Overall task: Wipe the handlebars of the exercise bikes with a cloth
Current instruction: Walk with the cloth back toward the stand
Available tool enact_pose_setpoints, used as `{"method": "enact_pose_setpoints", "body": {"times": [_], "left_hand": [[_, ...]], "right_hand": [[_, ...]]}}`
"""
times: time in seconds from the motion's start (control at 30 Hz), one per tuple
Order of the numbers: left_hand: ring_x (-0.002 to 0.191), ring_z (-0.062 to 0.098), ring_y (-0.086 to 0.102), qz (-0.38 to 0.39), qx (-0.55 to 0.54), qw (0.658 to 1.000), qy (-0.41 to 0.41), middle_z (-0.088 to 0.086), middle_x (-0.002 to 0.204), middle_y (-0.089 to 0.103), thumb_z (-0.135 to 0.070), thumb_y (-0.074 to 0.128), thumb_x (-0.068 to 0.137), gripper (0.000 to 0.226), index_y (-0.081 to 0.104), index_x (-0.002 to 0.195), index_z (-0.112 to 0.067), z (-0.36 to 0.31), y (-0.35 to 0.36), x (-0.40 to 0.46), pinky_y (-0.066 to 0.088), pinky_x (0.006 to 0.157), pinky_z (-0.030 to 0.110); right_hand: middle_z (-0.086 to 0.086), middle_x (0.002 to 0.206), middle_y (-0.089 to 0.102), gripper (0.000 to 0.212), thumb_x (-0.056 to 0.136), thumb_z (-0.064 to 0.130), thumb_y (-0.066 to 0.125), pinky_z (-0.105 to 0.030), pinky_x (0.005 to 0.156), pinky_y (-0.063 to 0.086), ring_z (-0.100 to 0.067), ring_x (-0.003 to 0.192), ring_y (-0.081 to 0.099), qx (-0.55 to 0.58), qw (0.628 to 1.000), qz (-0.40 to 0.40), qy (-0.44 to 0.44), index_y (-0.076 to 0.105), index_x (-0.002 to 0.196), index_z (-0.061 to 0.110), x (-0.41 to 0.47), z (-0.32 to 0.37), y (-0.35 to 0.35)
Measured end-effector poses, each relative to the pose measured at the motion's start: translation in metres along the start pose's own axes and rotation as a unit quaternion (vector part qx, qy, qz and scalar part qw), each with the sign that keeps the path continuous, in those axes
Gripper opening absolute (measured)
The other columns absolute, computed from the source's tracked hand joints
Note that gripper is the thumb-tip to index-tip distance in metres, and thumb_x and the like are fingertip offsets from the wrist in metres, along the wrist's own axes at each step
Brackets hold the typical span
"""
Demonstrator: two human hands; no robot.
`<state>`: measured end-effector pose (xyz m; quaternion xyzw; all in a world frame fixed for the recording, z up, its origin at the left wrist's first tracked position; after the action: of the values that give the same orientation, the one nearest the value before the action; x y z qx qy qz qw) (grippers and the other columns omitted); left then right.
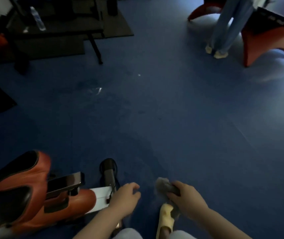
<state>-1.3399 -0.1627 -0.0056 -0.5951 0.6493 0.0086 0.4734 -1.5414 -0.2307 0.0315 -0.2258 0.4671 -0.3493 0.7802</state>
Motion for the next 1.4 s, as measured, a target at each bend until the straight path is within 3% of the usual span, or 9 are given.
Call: {"method": "enact_pose_setpoints", "body": {"times": [0.13,0.27,0.43,0.6,0.7,0.87,0.97,1.1,1.4], "left_hand": [[0.123,0.012,0.052,-0.022,-0.066,0.998,0.002,-0.007,0.136,0.054,-0.034,0.049,0.095,0.036,0.053,0.130,-0.028,-0.053,-0.006,0.034,0.042,0.104,0.032],[0.121,0.012,0.054,-0.050,-0.102,0.993,-0.029,-0.007,0.134,0.056,-0.034,0.051,0.094,0.036,0.054,0.129,-0.028,-0.059,-0.030,0.049,0.043,0.103,0.033],[0.111,0.013,0.060,-0.114,-0.145,0.978,-0.096,-0.007,0.123,0.064,-0.031,0.051,0.093,0.027,0.061,0.118,-0.027,-0.029,-0.086,0.077,0.047,0.096,0.033],[0.097,0.012,0.064,-0.139,-0.210,0.961,-0.110,-0.008,0.103,0.069,-0.032,0.049,0.089,0.020,0.065,0.103,-0.030,-0.014,-0.139,0.121,0.051,0.090,0.038],[0.104,0.014,0.062,-0.138,-0.231,0.955,-0.124,-0.003,0.114,0.067,-0.029,0.048,0.093,0.024,0.062,0.111,-0.023,0.000,-0.180,0.151,0.049,0.096,0.038],[0.118,0.011,0.054,-0.229,-0.236,0.932,-0.155,-0.007,0.131,0.057,-0.033,0.047,0.096,0.034,0.054,0.129,-0.025,0.043,-0.273,0.168,0.043,0.103,0.031],[0.119,0.012,0.053,-0.246,-0.254,0.918,-0.181,-0.006,0.131,0.056,-0.033,0.047,0.097,0.033,0.055,0.128,-0.025,0.062,-0.305,0.174,0.042,0.103,0.031],[0.112,0.012,0.056,-0.258,-0.274,0.905,-0.196,-0.005,0.123,0.061,-0.032,0.049,0.094,0.026,0.060,0.116,-0.024,0.083,-0.343,0.195,0.044,0.100,0.032],[0.112,0.005,0.056,-0.379,-0.383,0.798,-0.270,-0.014,0.119,0.062,-0.029,0.050,0.092,0.026,0.062,0.115,-0.028,0.120,-0.436,0.240,0.042,0.097,0.022]], "right_hand": [[0.011,0.091,0.064,0.014,0.090,0.039,0.051,-0.029,0.067,0.051,-0.011,0.080,0.061,-0.037,0.999,0.002,-0.029,0.055,0.103,0.036,0.050,0.003,-0.060],[0.010,0.083,0.063,0.003,0.089,0.036,0.050,-0.030,0.063,0.051,-0.010,0.073,0.060,-0.051,0.995,0.030,-0.082,0.052,0.087,0.035,0.093,0.043,-0.077],[0.008,0.096,0.065,0.022,0.088,0.040,0.054,-0.030,0.072,0.050,-0.013,0.085,0.061,-0.070,0.977,0.104,-0.170,0.056,0.108,0.033,0.150,0.127,-0.066],[0.005,0.098,0.065,0.024,0.086,0.038,0.056,-0.035,0.077,0.052,-0.015,0.088,0.061,-0.123,0.958,0.155,-0.209,0.056,0.109,0.031,0.217,0.205,-0.059],[0.006,0.101,0.064,0.027,0.088,0.038,0.055,-0.032,0.076,0.051,-0.014,0.090,0.060,-0.145,0.951,0.157,-0.222,0.055,0.114,0.032,0.257,0.252,-0.071],[0.010,0.095,0.064,0.022,0.088,0.037,0.054,-0.032,0.078,0.052,-0.010,0.086,0.060,-0.152,0.943,0.159,-0.250,0.055,0.110,0.034,0.311,0.336,-0.080],[0.012,0.092,0.063,0.023,0.087,0.035,0.055,-0.028,0.077,0.051,-0.005,0.083,0.059,-0.138,0.937,0.187,-0.260,0.057,0.109,0.033,0.333,0.377,-0.071],[0.007,0.103,0.066,0.033,0.085,0.039,0.056,-0.031,0.086,0.048,-0.013,0.094,0.061,-0.175,0.908,0.218,-0.313,0.057,0.116,0.029,0.369,0.440,-0.054],[0.015,0.093,0.065,0.015,0.090,0.037,0.053,-0.020,0.072,0.047,0.000,0.083,0.060,-0.264,0.815,0.286,-0.430,0.058,0.104,0.035,0.474,0.608,-0.058]]}}
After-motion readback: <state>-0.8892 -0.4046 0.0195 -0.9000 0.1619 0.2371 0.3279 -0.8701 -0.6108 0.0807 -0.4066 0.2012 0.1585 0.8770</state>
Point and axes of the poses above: each hand's wrist, its own x-axis towards the middle knuckle, its own y-axis out of the palm, z = x × y, the point moved 8 cm from there along x, towards the middle knuckle
